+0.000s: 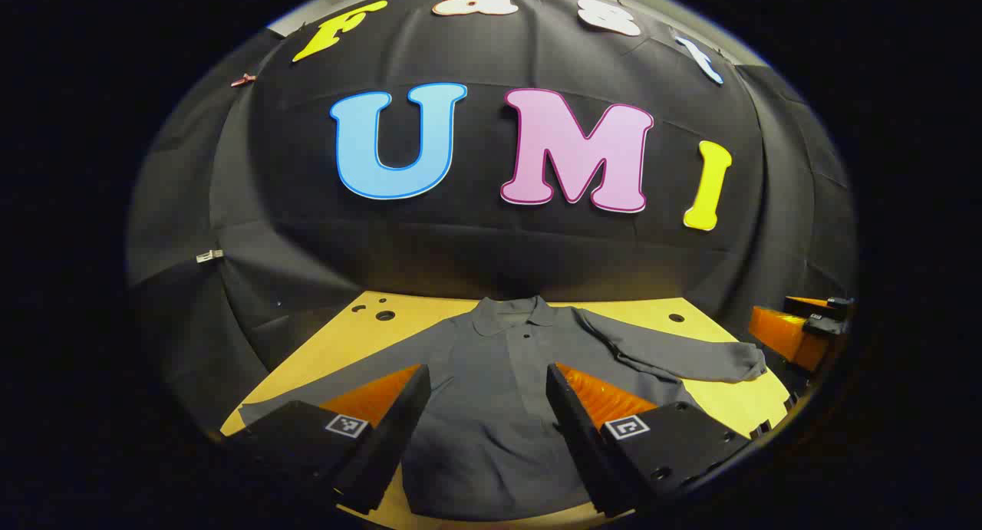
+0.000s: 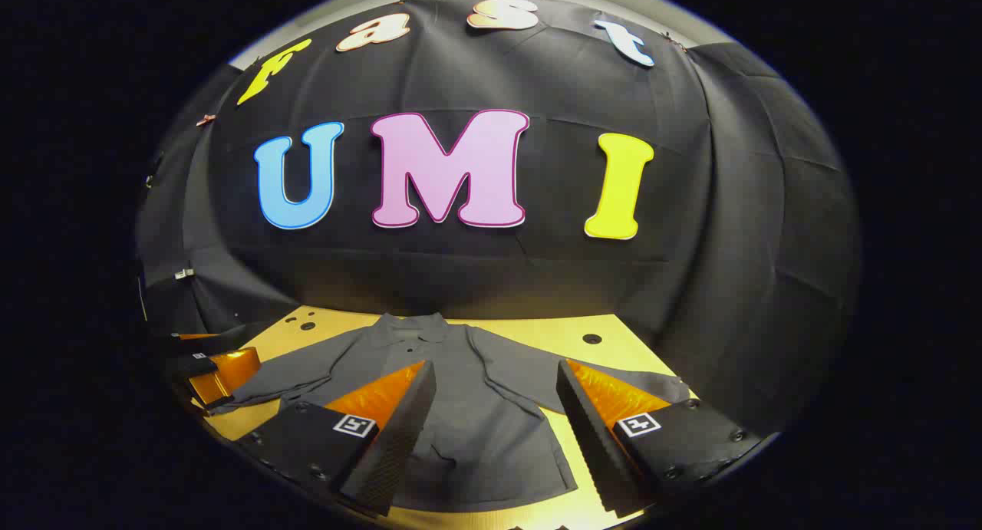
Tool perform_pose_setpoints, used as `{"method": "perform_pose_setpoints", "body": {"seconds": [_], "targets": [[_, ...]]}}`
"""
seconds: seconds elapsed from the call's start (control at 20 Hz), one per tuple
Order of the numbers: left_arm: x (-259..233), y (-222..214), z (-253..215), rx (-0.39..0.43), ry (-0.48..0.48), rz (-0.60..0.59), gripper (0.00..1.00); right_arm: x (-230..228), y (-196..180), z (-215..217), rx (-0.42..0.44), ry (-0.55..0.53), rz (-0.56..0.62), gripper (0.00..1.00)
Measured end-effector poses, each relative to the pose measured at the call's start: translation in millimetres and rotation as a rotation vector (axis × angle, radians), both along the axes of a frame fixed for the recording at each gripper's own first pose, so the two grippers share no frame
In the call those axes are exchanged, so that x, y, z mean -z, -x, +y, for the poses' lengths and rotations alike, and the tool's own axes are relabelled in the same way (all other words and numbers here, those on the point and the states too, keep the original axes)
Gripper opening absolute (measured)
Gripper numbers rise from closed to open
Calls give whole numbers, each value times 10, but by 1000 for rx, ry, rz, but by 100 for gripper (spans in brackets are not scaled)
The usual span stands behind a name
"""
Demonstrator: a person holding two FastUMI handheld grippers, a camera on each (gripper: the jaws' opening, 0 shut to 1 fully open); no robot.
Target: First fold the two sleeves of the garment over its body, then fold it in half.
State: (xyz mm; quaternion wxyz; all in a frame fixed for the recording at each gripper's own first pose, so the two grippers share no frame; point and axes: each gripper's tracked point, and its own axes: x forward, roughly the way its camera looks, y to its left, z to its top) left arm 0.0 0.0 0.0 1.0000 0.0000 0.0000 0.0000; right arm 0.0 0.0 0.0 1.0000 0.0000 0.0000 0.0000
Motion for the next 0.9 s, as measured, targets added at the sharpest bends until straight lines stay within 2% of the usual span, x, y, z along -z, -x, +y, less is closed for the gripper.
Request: {"method": "perform_pose_setpoints", "body": {"seconds": [0.55,0.9], "targets": [[27,-127,120,-77,31,11,96,-188,-299,90,-67,12,-25,98],[86,-177,122,-117,-8,13,96,-173,-529,-16,-111,31,-23,98]]}}
